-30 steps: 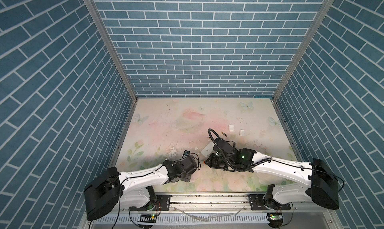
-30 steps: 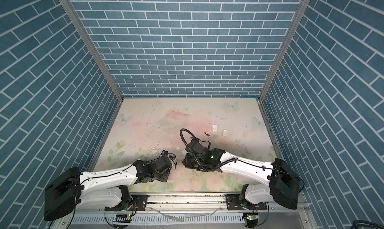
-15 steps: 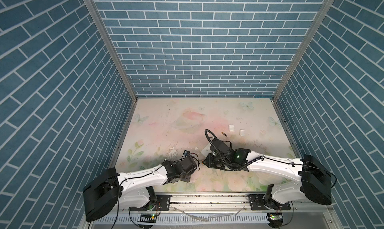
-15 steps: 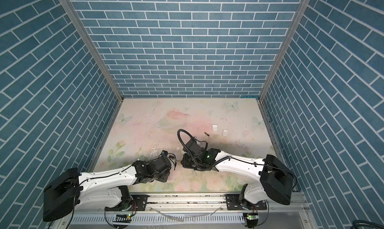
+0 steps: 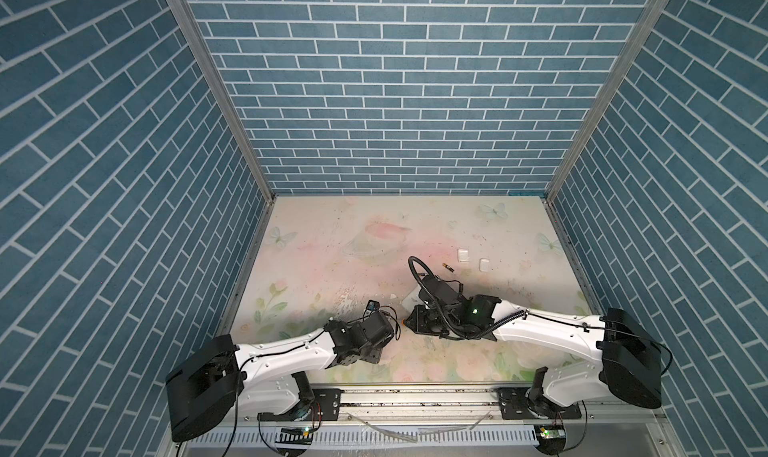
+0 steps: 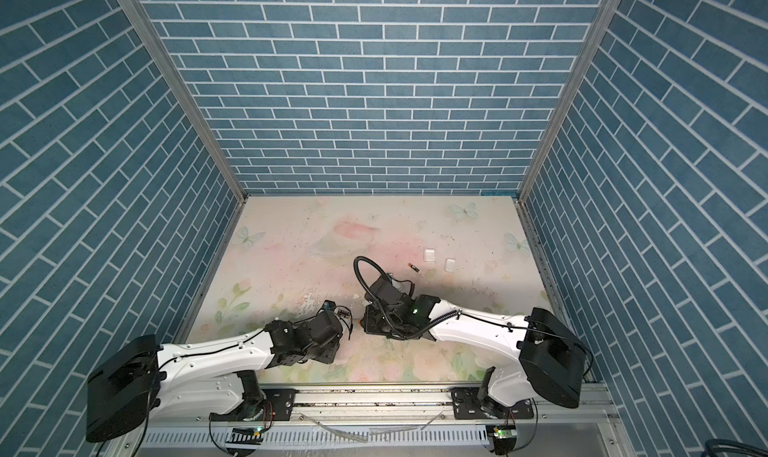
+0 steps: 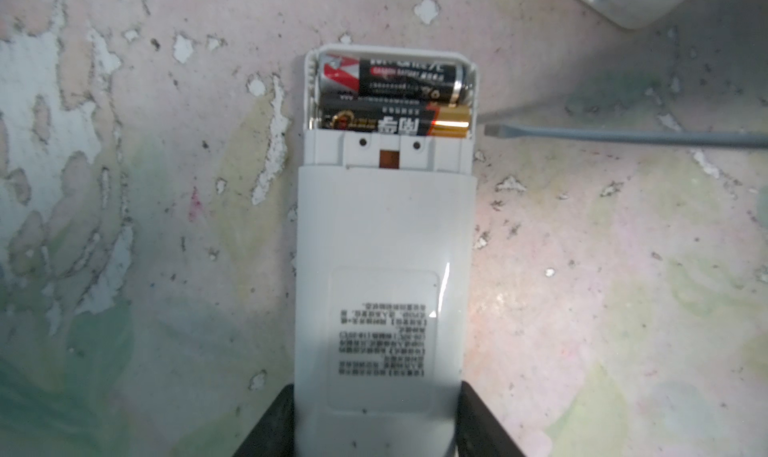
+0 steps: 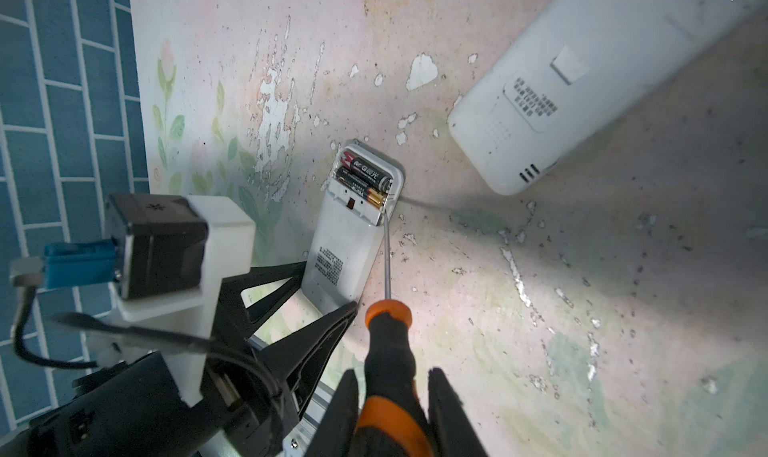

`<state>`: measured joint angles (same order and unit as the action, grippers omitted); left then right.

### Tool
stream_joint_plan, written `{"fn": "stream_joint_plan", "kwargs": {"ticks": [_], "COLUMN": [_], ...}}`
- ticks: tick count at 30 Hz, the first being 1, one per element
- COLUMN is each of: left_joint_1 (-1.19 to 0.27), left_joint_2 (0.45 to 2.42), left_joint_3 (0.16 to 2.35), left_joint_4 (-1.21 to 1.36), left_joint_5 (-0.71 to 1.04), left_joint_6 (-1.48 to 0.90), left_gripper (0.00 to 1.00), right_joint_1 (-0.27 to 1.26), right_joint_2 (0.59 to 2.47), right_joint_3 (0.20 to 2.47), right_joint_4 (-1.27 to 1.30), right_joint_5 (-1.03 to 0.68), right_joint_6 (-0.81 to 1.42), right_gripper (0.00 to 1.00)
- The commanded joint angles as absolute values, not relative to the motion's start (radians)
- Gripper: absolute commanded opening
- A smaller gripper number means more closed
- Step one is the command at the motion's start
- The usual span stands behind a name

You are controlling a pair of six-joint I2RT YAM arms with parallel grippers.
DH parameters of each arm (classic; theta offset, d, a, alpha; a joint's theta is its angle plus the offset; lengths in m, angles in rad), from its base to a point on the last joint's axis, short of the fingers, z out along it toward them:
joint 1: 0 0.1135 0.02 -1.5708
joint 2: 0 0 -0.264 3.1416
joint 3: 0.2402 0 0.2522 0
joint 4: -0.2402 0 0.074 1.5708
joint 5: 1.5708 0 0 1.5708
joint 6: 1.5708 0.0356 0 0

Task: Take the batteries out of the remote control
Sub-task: 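Insert the screwdriver tip beside the upper battery's end with the right gripper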

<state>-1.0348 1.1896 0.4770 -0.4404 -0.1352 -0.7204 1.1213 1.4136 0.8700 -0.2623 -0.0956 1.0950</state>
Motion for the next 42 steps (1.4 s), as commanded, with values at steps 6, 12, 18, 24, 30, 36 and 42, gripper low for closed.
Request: {"fn": "stream_joint_plan", "kwargs": {"ticks": [6, 12, 18, 24, 30, 36, 42], "left_joint_1": [-1.042, -1.041, -1.041, -1.042, -1.041, -1.041, -1.041], "left_joint_2": [1.233, 1.232, 1.227, 1.229, 1.231, 1.245, 1.247], "left_joint_3": [0.421, 0.421, 0.420, 0.420, 0.419, 0.423, 0.420], "left_joint_4": [-0.538, -0.538, -0.538, -0.537, -0.533, -0.524, -0.518], "left_joint_5": [-0.057, -0.058, -0.058, -0.058, -0.052, -0.039, -0.032], "left_joint_6": [-0.739, -0.739, -0.741, -0.740, -0.735, -0.727, -0.723], "left_gripper": [0.50, 0.49, 0.49, 0.47, 0.46, 0.45, 0.43], "right_joint_1": [1.116, 1.117, 1.117, 1.117, 1.115, 1.112, 1.102], "right_joint_2": [1.423, 1.450, 1.453, 1.448, 1.467, 1.482, 1.485], "right_joint_3": [0.911, 0.910, 0.901, 0.899, 0.897, 0.893, 0.896], "right_joint_4": [-0.237, -0.198, -0.196, -0.196, -0.175, -0.135, -0.093], "right_joint_5": [-0.082, -0.082, -0.109, -0.112, -0.121, -0.130, -0.149], "right_joint_6": [1.092, 1.093, 1.100, 1.103, 1.100, 1.098, 1.085], "right_gripper": [0.00, 0.00, 0.00, 0.00, 0.00, 0.00, 0.00]}}
